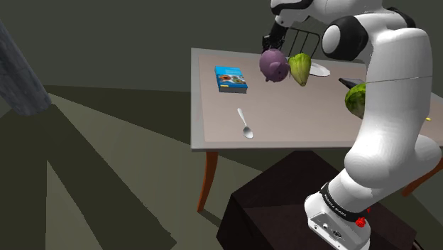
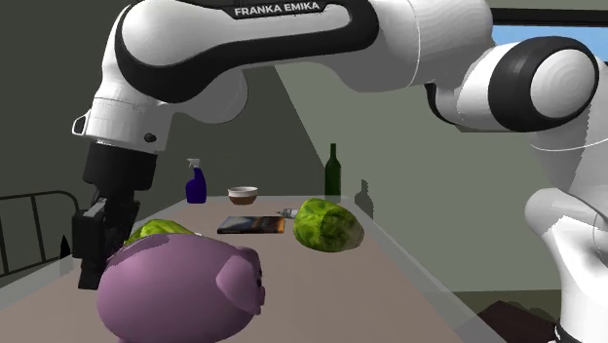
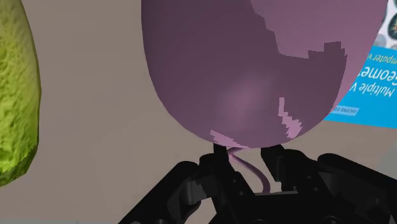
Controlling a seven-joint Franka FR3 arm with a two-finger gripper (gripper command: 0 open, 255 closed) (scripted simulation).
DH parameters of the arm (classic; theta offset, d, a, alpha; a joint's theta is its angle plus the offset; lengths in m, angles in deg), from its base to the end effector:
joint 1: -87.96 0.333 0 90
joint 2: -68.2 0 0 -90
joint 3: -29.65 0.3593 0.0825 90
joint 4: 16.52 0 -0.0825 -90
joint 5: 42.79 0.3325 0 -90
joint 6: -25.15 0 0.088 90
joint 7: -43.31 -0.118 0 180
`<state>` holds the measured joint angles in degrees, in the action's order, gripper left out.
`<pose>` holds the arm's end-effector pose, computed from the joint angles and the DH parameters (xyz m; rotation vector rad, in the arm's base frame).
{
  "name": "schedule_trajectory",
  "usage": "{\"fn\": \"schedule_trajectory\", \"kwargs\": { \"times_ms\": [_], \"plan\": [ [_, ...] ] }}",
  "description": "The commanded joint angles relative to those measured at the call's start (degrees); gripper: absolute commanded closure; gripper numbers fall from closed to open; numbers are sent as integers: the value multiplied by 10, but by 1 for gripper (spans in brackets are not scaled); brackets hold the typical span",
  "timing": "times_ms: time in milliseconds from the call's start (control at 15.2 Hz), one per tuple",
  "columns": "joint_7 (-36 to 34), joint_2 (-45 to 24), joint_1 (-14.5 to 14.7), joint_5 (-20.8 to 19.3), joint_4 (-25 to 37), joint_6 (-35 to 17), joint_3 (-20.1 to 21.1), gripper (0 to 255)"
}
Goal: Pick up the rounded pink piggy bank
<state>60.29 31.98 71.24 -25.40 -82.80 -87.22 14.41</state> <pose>0.6578 -0.3116 0.4917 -3.0410 0.4373 -0.3566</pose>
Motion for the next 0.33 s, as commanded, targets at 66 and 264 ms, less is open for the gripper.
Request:
{"fn": "schedule_trajectory", "kwargs": {
  "times_ms": [66,264],
  "plan": [
    [-4,2,-2,-2,21,22,-1,255],
    [-5,1,-4,-2,32,31,-1,255]
  ]
}}
